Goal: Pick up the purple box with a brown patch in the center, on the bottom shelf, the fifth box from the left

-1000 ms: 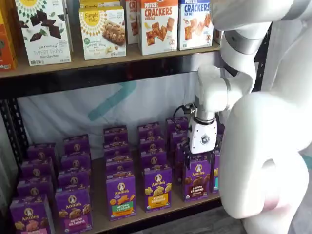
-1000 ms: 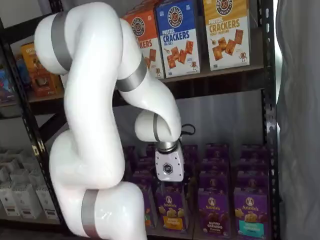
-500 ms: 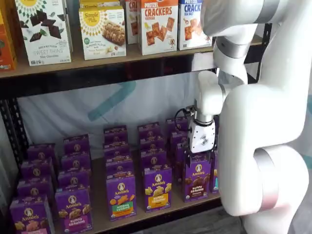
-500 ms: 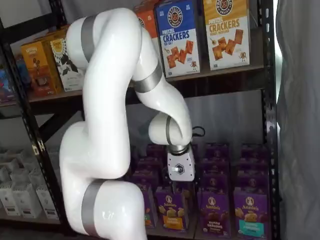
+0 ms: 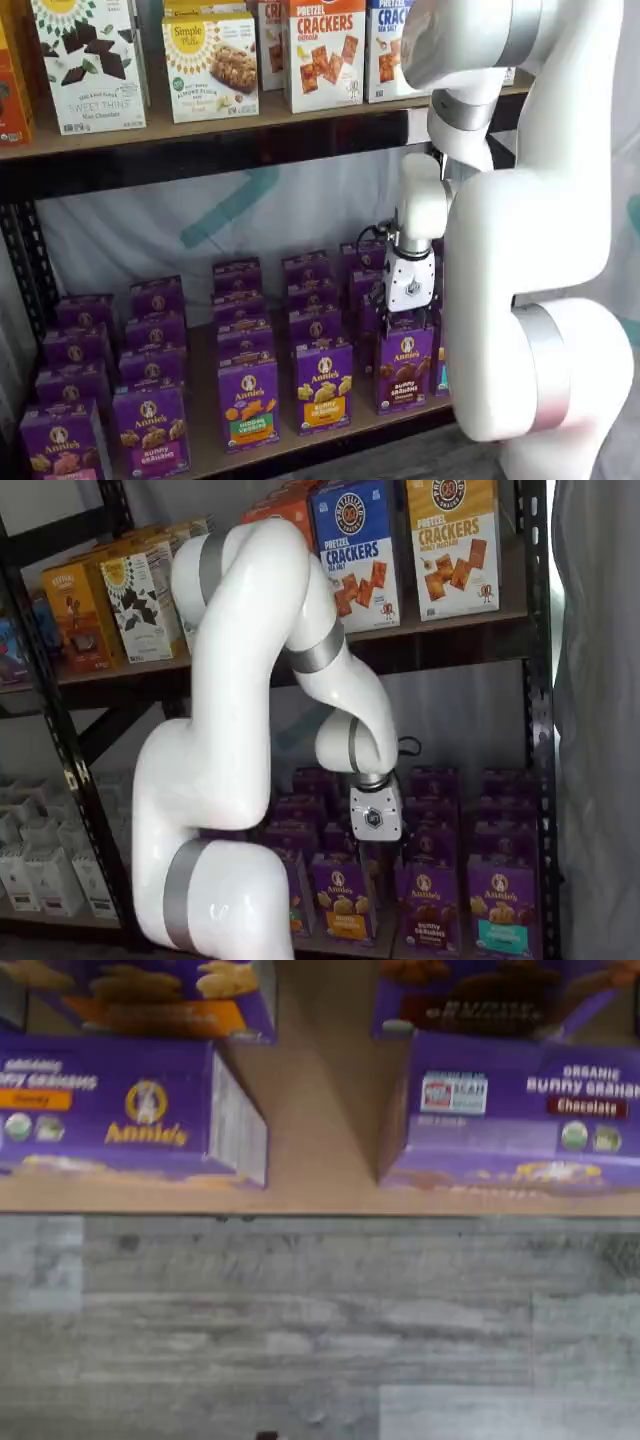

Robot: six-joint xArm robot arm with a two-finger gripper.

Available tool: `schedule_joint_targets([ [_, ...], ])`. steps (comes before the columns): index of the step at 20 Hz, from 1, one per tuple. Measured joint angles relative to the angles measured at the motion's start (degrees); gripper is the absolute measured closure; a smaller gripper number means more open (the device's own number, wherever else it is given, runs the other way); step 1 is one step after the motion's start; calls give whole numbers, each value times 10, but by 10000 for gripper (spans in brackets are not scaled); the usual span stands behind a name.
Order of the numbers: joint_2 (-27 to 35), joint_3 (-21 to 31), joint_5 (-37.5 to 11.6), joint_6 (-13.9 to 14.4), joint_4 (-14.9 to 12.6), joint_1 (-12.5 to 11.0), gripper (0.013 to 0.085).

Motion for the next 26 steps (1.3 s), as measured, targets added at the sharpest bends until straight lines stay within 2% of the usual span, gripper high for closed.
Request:
schedule_joint_targets([
  [4,45,-43,-4,-14,7,-7,130],
  [8,82,-85,1,-19,3,-15,130],
  [11,108,-122,12,-42,21,-23,130],
  [15,141,-170,25,-60,31,-32,130],
  [19,166,-206,39,-43,7,-38,130],
  [26,181,-230,51,-46,6,-42,130],
])
